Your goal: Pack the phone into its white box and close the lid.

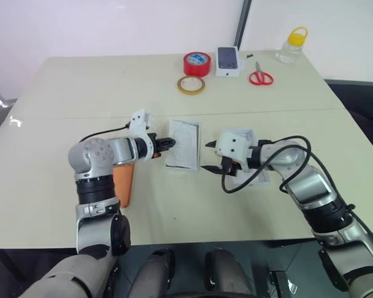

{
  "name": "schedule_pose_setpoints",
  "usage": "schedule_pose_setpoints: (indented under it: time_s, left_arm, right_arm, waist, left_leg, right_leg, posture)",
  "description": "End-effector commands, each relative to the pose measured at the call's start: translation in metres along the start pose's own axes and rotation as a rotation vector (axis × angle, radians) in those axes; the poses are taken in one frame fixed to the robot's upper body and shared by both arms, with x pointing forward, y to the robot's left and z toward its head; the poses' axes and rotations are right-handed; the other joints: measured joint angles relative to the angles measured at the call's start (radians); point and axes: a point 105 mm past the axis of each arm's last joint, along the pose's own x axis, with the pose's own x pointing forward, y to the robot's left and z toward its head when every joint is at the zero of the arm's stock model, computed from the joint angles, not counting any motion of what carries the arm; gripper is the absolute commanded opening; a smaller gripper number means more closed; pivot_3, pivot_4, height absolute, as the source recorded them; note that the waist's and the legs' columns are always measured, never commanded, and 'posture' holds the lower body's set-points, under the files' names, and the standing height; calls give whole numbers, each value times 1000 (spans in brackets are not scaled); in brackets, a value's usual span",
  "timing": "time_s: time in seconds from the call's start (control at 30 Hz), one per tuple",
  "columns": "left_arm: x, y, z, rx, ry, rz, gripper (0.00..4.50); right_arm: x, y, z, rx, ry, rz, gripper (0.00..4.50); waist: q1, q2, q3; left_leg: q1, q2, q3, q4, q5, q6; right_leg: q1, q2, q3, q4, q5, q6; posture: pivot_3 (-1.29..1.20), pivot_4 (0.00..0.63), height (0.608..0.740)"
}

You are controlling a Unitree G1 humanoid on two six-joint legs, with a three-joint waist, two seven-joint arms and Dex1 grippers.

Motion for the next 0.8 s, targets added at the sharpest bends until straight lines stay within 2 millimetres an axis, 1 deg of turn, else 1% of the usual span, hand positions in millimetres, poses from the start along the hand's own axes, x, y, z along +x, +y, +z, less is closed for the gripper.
schedule_pose_setpoints:
  time_s: [0.03,0.07,0.17,0.2,0.27,0.33,0.4,0.43,0.5,0.53,0.6,0.67,0.73,0.8]
  left_arm:
    - [-6,-12,16,13,-74,-44,3610]
    - [-9,-14,19,4,-93,-65,4010]
    - [-17,-19,27,-17,-147,-109,4010]
    - [-21,-18,30,-21,-167,-116,4083]
    - [-27,-17,35,-24,-203,-116,4101]
    - [-34,-11,38,-10,-234,-94,4101]
    - [-41,0,39,55,-251,-39,4101]
    - [-44,4,39,84,-253,-18,4101]
    - [-55,24,37,204,-270,71,4101]
    - [-60,30,36,280,-276,99,4101]
    - [-69,37,27,446,-256,108,4101]
    - [-75,43,13,570,-202,90,4101]
    - [-79,49,1,636,-155,68,4101]
    - [-84,52,-7,662,-133,35,4101]
  right_arm:
    - [-5,-12,14,-10,-45,-59,3333]
    - [-6,-17,16,9,-60,-81,3333]
    - [-5,-31,23,77,-97,-149,3333]
    - [-3,-33,24,98,-98,-157,3075]
    - [3,-35,25,128,-91,-169,2415]
    - [12,-36,25,156,-77,-184,1464]
    - [22,-35,27,174,-66,-191,420]
    - [26,-35,27,179,-63,-193,33]
    - [39,-39,28,219,-45,-227,33]
    - [45,-42,29,236,-37,-245,33]
    - [58,-44,28,230,-1,-260,33]
    - [70,-44,25,206,61,-261,33]
    - [80,-45,28,204,71,-255,33]
    - [90,-45,32,215,71,-243,33]
  waist:
    - [0,0,0]
    - [-1,0,0]
    - [-3,0,0]
    - [-3,0,0]
    - [-2,0,0]
    - [-3,0,0]
    - [-6,0,0]
    - [-7,0,0]
    - [-9,0,0]
    - [-16,0,0]
    - [-23,0,0]
    - [-26,1,0]
    - [-25,1,0]
    - [-24,1,0]
  left_leg:
    - [0,0,0,0,0,0]
    - [0,0,0,0,0,0]
    - [0,0,0,0,0,0]
    - [0,0,0,0,0,0]
    - [0,0,0,0,0,0]
    - [0,0,0,0,0,0]
    - [0,0,0,0,0,0]
    - [0,0,0,0,0,0]
    - [0,0,0,-1,0,-1]
    - [0,0,0,-1,1,-1]
    - [0,0,0,-2,1,-2]
    - [0,0,0,-2,1,-2]
    - [0,0,0,-2,1,-2]
    - [0,0,0,-2,1,-2]
  right_leg:
    - [0,0,0,0,0,0]
    - [0,0,0,0,0,0]
    - [0,0,0,0,0,0]
    - [0,0,0,0,0,0]
    - [0,0,0,0,0,0]
    - [0,0,0,0,0,0]
    - [0,0,0,0,0,0]
    - [-1,0,0,1,0,0]
    - [-1,0,1,1,0,0]
    - [-1,0,1,1,0,0]
    - [-2,0,2,2,0,-1]
    - [-2,1,2,2,0,-1]
    - [-2,0,2,1,0,-1]
    - [-2,0,2,1,0,-1]
  posture:
    - [0,150,740]
    - [0,150,740]
    - [0,150,740]
    - [0,150,740]
    - [0,150,740]
    - [0,150,740]
    - [0,150,740]
    - [0,150,740]
    - [0,150,740]
    - [0,150,740]
    - [0,150,740]
    - [0,150,740]
    - [0,150,740]
    - [0,150,740]
